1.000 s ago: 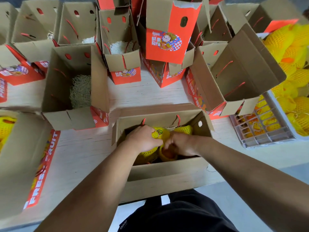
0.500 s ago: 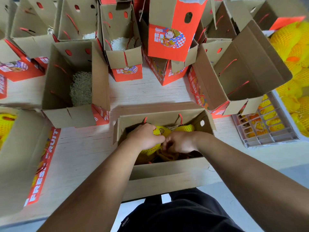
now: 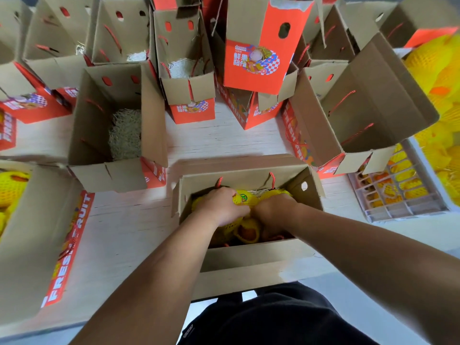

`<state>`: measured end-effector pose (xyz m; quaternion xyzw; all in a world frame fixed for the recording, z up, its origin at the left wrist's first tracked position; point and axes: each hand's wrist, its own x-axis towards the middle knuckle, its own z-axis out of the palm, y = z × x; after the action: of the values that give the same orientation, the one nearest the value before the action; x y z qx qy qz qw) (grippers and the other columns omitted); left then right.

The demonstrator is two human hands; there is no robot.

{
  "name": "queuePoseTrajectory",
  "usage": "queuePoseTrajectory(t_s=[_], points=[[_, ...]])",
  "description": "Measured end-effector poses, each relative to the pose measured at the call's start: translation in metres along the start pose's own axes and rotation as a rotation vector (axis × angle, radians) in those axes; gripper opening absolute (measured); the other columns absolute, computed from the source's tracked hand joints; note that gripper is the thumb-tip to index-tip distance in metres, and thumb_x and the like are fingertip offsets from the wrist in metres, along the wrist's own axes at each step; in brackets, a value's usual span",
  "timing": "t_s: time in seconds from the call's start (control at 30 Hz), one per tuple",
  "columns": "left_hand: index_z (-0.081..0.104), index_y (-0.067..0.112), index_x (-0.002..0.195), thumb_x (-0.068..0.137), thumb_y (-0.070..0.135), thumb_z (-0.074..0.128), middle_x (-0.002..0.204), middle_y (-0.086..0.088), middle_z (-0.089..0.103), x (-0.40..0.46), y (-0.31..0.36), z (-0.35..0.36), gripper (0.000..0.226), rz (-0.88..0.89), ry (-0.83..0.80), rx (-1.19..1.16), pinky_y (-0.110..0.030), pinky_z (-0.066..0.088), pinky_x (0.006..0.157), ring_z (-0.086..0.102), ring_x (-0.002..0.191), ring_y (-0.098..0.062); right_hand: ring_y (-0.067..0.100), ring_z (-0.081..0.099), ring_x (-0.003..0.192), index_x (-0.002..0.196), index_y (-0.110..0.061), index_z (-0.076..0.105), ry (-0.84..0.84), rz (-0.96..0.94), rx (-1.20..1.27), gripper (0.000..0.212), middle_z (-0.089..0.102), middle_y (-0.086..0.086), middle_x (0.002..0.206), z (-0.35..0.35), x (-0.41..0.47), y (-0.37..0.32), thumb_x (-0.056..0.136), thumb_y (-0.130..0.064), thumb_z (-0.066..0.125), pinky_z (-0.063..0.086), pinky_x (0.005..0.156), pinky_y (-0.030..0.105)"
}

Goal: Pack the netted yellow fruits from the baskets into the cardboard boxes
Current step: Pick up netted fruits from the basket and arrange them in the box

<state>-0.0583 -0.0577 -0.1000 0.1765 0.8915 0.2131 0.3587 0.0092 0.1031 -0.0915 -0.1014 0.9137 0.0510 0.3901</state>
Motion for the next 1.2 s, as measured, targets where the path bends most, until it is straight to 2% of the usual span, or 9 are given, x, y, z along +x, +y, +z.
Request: queuePoseTrajectory(t_s=[0.1,0.27,0.4,0.53,0.7,0.87,1.03,1.1,1.2], points=[[0.070,0.015,0.117,0.067,0.059,0.061,0.113,-0.014,0.073,0.005,-0.002,-0.003,0.067,-0.016,-0.004,-0.069,-0.030,0.040,0.067,0.067,0.104,-0.034,0.031,0.067,0.095,0.093,-0.021,0.066,0.025,-0.041,-0.025,0.045,0.071,0.006,0.100,-0.006,-0.009,0.004,0.077,-0.063,0.068,0.056,0.076,0.038],[0.070,0.015,0.119,0.065,0.060,0.062,0.116,-0.012,0.073,0.005,-0.002,0.001,0.071,-0.033,-0.013,-0.096,-0.033,0.048,0.075,0.067,0.106,-0.033,0.034,0.066,0.113,0.128,-0.019,0.058,0.088,-0.212,-0.256,0.028,0.065,0.005,0.127,-0.008,-0.006,-0.002,0.103,-0.029,0.050,0.051,0.077,0.044],[0.069,0.019,0.119,0.071,0.059,0.067,0.117,-0.007,0.072,0.007,-0.004,0.003,0.063,-0.054,0.003,-0.069,-0.032,0.041,0.068,0.066,0.106,-0.030,0.040,0.063,0.108,0.148,-0.024,0.037,0.114,-0.422,-0.372,0.041,0.044,0.011,0.147,-0.002,-0.004,0.009,0.107,-0.024,0.043,0.050,0.063,0.043],[0.061,0.020,0.088,0.075,0.056,0.067,0.095,-0.003,0.069,0.007,-0.004,0.002,0.038,-0.047,0.018,-0.069,-0.030,0.034,0.056,0.062,0.088,-0.025,0.041,0.060,0.107,0.156,-0.035,0.022,0.089,-0.437,-0.387,0.052,0.020,0.013,0.159,0.007,-0.001,0.012,0.108,-0.024,0.040,0.058,0.070,0.049],[0.064,0.023,0.097,0.072,0.057,0.068,0.093,-0.002,0.062,0.006,-0.004,0.000,0.042,-0.070,0.010,-0.101,-0.030,0.033,0.056,0.060,0.090,-0.026,0.039,0.049,0.125,0.150,-0.037,0.035,0.106,-0.408,-0.411,0.044,0.026,0.015,0.156,0.010,0.004,0.004,0.108,-0.027,0.042,0.057,0.077,0.048],[0.063,0.022,0.090,0.074,0.056,0.066,0.092,0.000,0.066,0.010,-0.005,0.001,0.037,-0.057,0.003,-0.103,-0.034,0.050,0.071,0.063,0.091,-0.026,0.031,0.062,0.113,0.141,-0.031,0.051,0.267,-0.464,-0.540,0.040,0.047,0.010,0.150,0.011,-0.004,0.017,0.101,-0.024,0.054,0.058,0.064,0.039],[0.070,0.020,0.090,0.070,0.060,0.062,0.087,-0.001,0.071,0.009,-0.007,-0.002,0.046,-0.051,-0.041,-0.170,-0.042,0.058,0.083,0.066,0.086,-0.024,0.031,0.050,0.125,0.147,-0.027,0.026,0.157,-0.417,-0.185,0.069,0.028,0.005,0.151,-0.011,-0.023,0.033,0.090,-0.009,0.061,0.052,0.094,0.044],[0.066,0.017,0.080,0.068,0.061,0.062,0.079,-0.002,0.069,0.009,-0.008,-0.004,0.045,-0.047,-0.063,-0.212,-0.039,0.056,0.074,0.067,0.081,-0.027,0.027,0.056,0.115,0.140,-0.035,0.024,0.134,-0.326,0.020,0.080,0.044,0.002,0.141,-0.022,-0.039,0.041,0.083,-0.003,0.070,0.053,0.091,0.041],[0.070,0.015,0.088,0.078,0.054,0.064,0.087,-0.010,0.070,0.011,-0.007,-0.006,0.041,-0.039,-0.085,-0.238,-0.031,0.042,0.060,0.068,0.092,-0.035,0.018,0.059,0.092,0.136,-0.044,0.023,0.143,-0.222,0.305,0.085,0.059,-0.004,0.118,-0.037,-0.060,0.046,0.076,-0.033,0.082,0.052,0.077,0.036]])
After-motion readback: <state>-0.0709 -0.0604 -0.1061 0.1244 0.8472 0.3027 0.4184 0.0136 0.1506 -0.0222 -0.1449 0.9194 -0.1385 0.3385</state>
